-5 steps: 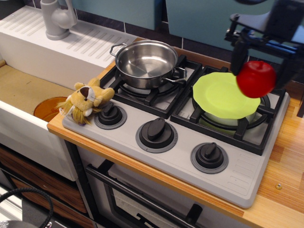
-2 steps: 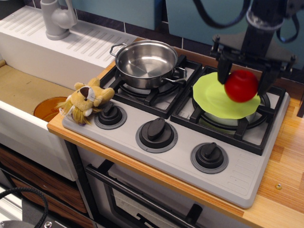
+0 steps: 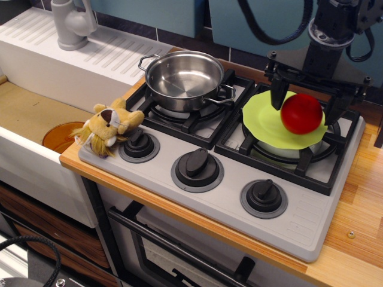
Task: Put apple on plate and stuffedlion in pot or pan on stove
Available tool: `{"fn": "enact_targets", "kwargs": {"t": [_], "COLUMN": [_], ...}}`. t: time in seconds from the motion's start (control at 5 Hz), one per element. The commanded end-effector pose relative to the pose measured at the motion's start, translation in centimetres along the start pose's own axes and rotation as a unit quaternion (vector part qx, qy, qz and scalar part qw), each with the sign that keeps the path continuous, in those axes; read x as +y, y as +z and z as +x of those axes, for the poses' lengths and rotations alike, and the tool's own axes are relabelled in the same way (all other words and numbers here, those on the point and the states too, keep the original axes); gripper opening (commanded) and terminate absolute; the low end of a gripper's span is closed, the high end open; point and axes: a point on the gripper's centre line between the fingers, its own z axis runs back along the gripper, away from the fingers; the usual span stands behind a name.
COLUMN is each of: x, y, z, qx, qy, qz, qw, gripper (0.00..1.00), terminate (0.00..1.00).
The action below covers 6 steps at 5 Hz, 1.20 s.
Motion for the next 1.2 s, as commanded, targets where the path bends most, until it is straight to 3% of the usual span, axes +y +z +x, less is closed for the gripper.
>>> {"fn": "enact_targets", "kwargs": {"t": [0.0, 0.2, 0.8, 1.0], "x": [-0.8, 0.7, 0.7, 5.9], "y": [3.8, 6.8, 6.8, 8.4], "z": [1.1, 1.1, 1.1, 0.9], "qx": [0.007, 0.039, 0.039, 0.006], "qy": [-0.003, -0.018, -0.018, 0.093], "qz": [-0.003, -0.005, -0.005, 0.053], "qw": [1.0, 0.9991, 0.9991, 0.9942], "gripper": [1.0, 1.0, 1.0, 1.0], "terminate": [0.0, 0.0, 0.0, 0.0]}}
